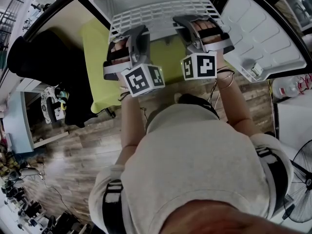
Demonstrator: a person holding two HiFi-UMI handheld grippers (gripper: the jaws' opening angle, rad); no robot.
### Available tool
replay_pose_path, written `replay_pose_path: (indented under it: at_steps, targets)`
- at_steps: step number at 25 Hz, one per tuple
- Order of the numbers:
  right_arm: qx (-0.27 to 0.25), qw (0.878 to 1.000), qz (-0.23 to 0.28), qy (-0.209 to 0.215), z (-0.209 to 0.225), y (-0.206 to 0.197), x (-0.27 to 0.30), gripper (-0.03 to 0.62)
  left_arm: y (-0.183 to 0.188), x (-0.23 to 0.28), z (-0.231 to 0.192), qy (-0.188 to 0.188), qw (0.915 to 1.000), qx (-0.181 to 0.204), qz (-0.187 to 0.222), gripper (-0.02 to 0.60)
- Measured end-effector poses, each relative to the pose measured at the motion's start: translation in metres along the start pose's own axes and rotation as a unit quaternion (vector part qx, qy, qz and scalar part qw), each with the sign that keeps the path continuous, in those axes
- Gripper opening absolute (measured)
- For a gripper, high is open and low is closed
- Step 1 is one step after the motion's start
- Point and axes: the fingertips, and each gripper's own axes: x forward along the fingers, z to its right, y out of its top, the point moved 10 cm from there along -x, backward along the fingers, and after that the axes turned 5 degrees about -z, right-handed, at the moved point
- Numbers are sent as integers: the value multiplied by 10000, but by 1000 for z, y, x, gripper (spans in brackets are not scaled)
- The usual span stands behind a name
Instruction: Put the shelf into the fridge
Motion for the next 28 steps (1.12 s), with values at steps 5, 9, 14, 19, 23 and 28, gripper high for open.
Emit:
replay_pose_path:
  at_steps: [5,9,14,19,23,28]
  targets:
    - [-35,10000,71,-7,0,-1,1,54,1,-1,-1,-1,10000,11,-11,61]
    - [-92,9999,76,-23,1,-1,1,54,0,-1,0,2,10000,-6,7,60]
    - [-75,9999,117,-7,1,-2,3,54,0,-1,0,-3,10000,15,15,60]
    - [-55,9999,148,44,1,-5,5,54,2,0,0,-30,10000,14,1,60]
    - [-25,9998,181,50,2,-7,8,52,3,2,0,-26,10000,26,-20,60]
    - [-14,9997,226,44,0,-9,10,54,5,3,3,-23,10000,-11,-64,60]
